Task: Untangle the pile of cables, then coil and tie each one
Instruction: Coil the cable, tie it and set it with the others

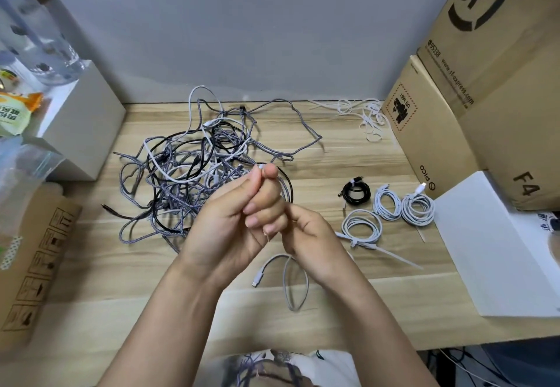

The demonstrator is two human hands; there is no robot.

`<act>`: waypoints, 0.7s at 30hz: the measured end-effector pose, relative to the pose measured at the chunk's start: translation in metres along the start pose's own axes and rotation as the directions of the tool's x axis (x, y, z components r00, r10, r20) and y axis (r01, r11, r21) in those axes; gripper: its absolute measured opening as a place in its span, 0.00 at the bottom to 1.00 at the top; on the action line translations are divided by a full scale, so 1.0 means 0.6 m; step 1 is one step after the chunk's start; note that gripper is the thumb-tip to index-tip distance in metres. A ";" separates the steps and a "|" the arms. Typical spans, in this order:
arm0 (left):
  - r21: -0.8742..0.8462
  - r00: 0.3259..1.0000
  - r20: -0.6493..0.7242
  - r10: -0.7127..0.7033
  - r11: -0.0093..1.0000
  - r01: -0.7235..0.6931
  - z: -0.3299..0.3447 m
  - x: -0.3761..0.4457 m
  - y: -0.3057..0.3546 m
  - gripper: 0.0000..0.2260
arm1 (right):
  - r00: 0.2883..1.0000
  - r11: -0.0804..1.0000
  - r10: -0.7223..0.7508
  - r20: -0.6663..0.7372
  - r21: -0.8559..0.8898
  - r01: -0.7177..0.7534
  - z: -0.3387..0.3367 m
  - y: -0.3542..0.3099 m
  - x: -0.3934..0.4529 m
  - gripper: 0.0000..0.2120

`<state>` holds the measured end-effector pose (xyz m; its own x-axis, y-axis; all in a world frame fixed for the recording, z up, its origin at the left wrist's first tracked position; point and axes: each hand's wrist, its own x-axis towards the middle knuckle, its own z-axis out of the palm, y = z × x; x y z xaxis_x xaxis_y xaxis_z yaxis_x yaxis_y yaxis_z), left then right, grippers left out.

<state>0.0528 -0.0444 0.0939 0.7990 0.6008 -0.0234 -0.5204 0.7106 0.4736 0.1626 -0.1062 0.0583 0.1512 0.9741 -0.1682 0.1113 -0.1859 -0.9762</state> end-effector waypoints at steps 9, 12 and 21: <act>0.658 0.939 -0.279 0.202 0.752 0.033 -0.015 0.005 -0.007 0.16 | 0.995 0.805 -0.064 0.079 -0.586 0.098 -0.001 -0.022 -0.034 0.12; 0.677 0.961 -0.257 0.103 0.729 0.103 -0.015 0.001 -0.004 0.15 | 0.993 0.808 -0.115 0.022 -0.579 0.106 -0.009 -0.028 -0.036 0.12; 0.863 0.972 -0.165 -0.170 0.452 0.225 -0.006 -0.012 0.002 0.16 | 0.826 0.913 -0.392 -0.404 -0.283 0.295 -0.031 -0.042 -0.035 0.12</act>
<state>0.0454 -0.0466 0.0917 0.8150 0.5237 -0.2481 0.2047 0.1405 0.9687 0.1746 -0.1243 0.0891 0.4780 0.8258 0.2992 0.4239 0.0815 -0.9020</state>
